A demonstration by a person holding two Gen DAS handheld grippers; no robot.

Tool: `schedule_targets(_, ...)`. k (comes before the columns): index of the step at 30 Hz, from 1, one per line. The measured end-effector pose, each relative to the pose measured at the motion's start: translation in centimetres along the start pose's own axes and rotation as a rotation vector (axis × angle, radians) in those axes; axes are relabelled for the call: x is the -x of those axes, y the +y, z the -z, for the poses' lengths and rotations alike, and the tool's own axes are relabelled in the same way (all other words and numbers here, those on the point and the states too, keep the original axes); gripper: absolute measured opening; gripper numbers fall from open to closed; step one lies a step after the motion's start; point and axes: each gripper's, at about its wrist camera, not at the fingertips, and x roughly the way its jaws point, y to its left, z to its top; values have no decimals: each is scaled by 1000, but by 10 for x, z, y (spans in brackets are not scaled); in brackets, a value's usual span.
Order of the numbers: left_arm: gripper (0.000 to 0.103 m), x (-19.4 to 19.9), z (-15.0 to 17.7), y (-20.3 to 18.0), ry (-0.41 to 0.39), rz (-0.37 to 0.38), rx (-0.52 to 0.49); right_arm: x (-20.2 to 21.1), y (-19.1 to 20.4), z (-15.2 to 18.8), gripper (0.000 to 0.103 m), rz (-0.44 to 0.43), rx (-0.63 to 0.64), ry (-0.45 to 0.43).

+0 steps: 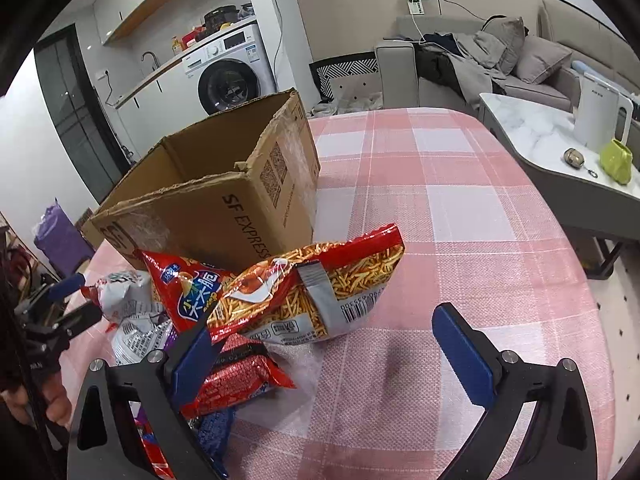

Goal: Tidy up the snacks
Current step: 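Grasp the orange noodle-snack bag with the right tool, then grasp the red-and-white bag with the left tool while the right tool holds the orange bag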

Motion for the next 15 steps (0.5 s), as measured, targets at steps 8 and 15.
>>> schedule_targets(8, 102, 3, 2, -13, -5, -6, -41, -8, 1, -1, 61, -56, 4, -8)
schedule_targets(15, 102, 6, 2, -17, -13, -10, -59, -4, 0, 0, 51, -69, 3, -22)
